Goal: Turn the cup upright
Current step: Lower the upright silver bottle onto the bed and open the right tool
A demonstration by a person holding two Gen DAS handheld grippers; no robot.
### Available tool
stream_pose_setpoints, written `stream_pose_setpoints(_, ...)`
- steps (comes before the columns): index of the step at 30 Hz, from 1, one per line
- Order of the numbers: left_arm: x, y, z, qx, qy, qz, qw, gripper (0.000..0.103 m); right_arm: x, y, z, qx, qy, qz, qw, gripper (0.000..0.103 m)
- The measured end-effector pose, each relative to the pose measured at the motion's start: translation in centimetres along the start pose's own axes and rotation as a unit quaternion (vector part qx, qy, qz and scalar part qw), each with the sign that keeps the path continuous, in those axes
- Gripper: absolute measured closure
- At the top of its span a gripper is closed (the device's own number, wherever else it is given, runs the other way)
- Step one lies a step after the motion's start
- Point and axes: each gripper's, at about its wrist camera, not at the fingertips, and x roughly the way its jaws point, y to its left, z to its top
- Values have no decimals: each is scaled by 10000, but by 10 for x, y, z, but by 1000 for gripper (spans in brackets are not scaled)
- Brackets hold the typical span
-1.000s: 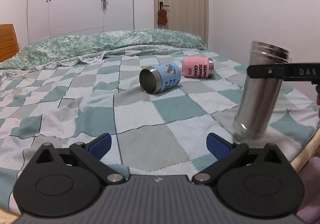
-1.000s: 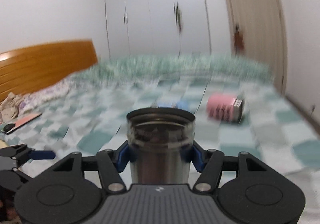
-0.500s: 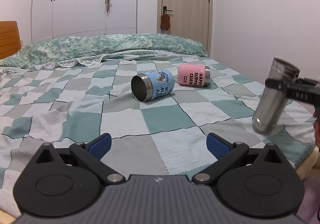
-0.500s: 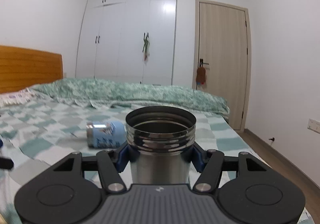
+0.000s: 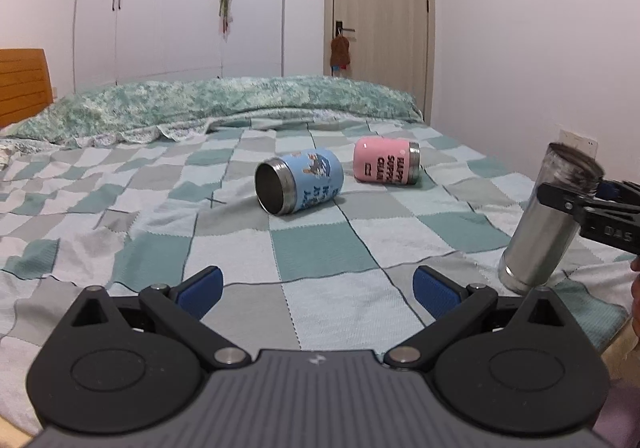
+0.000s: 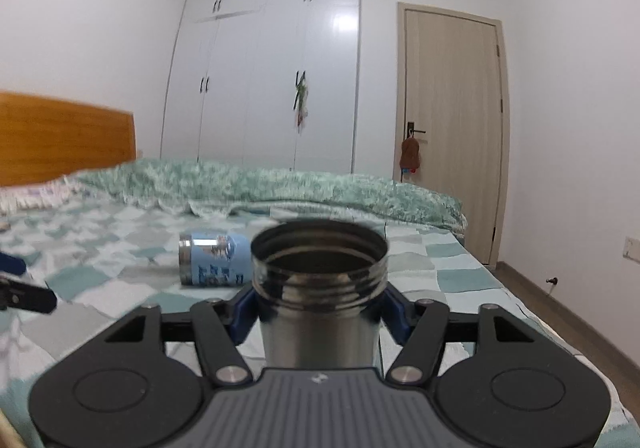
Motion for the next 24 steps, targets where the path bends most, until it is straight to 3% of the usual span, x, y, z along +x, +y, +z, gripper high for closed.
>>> stream_pose_setpoints(2,-9,-1,1,-32,-81,9,10000,0,-12,-1,4,69,-145,9,9999,16)
stream_pose_setpoints(4,-21,-3,1,-62,-201,33,9998,0,-26,1,6,69,-265,45,9996,15)
stream_pose_setpoints(7,-41,-8,-3,-126,-493,81,9987,0,-50,6,6,31,-517,53,9986,0)
stream_pose_setpoints(10,-60,-14,-12,-223,-832,210,9961,0,-72,16,-2,-30,-750,90,9971,0)
stream_pose_setpoints(15,-81,-23,-36,-349,-1279,477,9900,0,-98,27,-20,10,-792,109,9968,0)
stream_pose_setpoints(24,-89,-38,-82,-249,-1738,746,9816,0,-120,49,-52,-119,-847,-21,9963,0)
